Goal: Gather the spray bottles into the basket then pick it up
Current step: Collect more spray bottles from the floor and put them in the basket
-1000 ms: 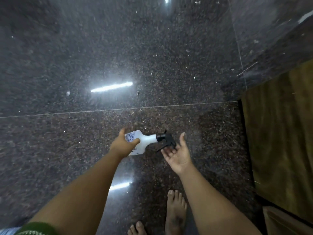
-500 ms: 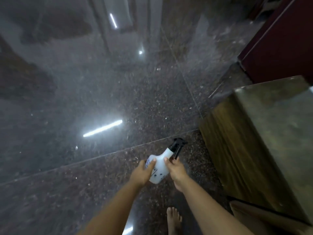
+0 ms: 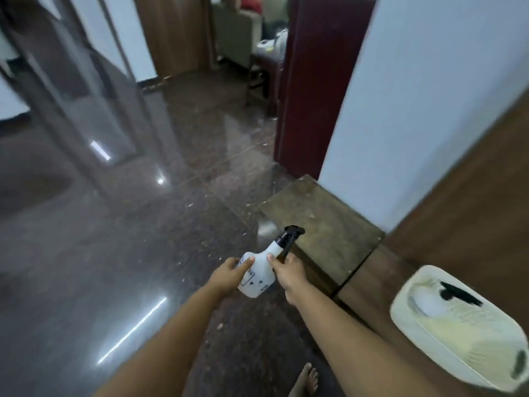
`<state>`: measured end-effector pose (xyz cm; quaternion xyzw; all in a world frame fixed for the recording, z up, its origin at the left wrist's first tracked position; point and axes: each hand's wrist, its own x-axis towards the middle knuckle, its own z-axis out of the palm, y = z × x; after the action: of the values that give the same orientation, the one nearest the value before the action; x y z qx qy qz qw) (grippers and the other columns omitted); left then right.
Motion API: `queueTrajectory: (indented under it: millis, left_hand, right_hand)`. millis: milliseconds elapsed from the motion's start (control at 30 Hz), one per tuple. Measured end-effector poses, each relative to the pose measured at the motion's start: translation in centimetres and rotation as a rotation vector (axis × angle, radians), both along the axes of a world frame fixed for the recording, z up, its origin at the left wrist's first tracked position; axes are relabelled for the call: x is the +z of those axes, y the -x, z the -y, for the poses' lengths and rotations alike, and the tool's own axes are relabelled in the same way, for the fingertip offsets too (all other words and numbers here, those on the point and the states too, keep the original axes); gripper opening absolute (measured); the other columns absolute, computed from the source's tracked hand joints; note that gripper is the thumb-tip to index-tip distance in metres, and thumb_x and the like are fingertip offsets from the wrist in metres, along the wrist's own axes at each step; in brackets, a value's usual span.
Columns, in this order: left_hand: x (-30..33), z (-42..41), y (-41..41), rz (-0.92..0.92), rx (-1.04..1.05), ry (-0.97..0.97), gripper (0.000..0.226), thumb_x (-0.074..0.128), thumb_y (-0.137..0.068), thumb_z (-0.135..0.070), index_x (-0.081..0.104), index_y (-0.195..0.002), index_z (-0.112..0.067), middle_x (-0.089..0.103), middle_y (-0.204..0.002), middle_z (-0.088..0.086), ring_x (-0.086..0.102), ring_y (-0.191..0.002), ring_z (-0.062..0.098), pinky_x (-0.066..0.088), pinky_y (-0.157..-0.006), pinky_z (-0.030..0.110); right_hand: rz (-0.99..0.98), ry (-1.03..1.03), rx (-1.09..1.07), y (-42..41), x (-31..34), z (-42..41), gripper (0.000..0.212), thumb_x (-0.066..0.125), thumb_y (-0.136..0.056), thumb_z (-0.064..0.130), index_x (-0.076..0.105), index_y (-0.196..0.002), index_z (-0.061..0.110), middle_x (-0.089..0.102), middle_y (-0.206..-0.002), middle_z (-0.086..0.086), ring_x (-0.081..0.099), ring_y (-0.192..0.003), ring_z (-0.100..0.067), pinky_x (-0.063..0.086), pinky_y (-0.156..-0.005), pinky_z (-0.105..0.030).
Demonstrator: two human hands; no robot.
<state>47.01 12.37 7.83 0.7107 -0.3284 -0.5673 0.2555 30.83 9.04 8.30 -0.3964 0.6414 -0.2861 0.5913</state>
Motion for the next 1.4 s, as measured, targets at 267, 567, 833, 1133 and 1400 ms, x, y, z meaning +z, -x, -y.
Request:
queueTrajectory:
  millis: [267, 567, 833, 1133, 1400]
  left_hand:
    - [8.0, 2.0, 14.7, -0.032, -0.327, 0.131, 0.049, 0.060, -0.089, -0.045, 0.052, -0.114, -0.004, 0.062, -0.110, 0.012, 0.063, -0.102, 0.027, 0.052, -0.093, 0.043]
    - [7.2, 3.5, 32.6, -0.119, -0.695, 0.141, 0.051, 0.077, -0.073, -0.046, 0.052, -0.109, -0.020, 0.066, -0.117, 0.008, 0.068, -0.100, 0.025, 0.057, -0.086, 0.048]
    - [3.5, 1.8, 47.8, -0.171, -0.855, 0.089, 0.075, 0.080, -0.073, -0.036, 0.035, -0.132, -0.030, 0.060, -0.123, 0.007, 0.064, -0.101, 0.022, 0.060, -0.073, 0.034]
    - [-1.3, 3.6, 56.6, -0.343, -0.607, -0.282, 0.036, 0.046, -0.098, -0.037, 0.052, -0.131, -0.024, 0.056, -0.131, 0.002, 0.055, -0.111, 0.023, 0.052, -0.072, 0.030]
    - [-1.0, 7.0, 58.1, -0.465, -0.489, -0.190, 0.043, 0.050, -0.094, -0.046, 0.063, -0.112, -0.010, 0.063, -0.114, 0.009, 0.059, -0.113, 0.029, 0.053, -0.092, 0.042]
  right_hand:
    - [0.043, 0.082, -0.332, 14.1, 6.5, -2.2, 0.051, 0.073, -0.069, 0.051, 0.061, -0.107, 0.018, 0.067, -0.116, -0.004, 0.064, -0.103, -0.024, 0.052, -0.095, -0.047]
    - [-0.112, 0.136, -0.698, 30.9, 8.4, -5.5, 0.040, 0.079, -0.073, 0.031, 0.065, -0.106, 0.012, 0.068, -0.101, -0.002, 0.062, -0.092, -0.021, 0.048, -0.076, -0.031]
    - [-0.016, 0.110, -0.760, 44.9, 4.5, -8.4, 0.038, 0.085, -0.065, 0.020, 0.067, -0.098, 0.017, 0.071, -0.097, 0.000, 0.067, -0.099, -0.024, 0.056, -0.083, -0.037]
    - [-0.059, 0.066, -0.669, 52.9, -1.7, -7.8, 0.058, 0.080, -0.072, 0.008, 0.053, -0.123, 0.008, 0.054, -0.117, -0.002, 0.055, -0.113, -0.021, 0.050, -0.086, -0.022]
    - [-0.087, 0.031, -0.628, 55.1, -5.7, -6.7, 0.034, 0.081, -0.063, -0.010, 0.068, -0.090, 0.005, 0.069, -0.093, -0.006, 0.065, -0.088, -0.007, 0.049, -0.081, -0.025]
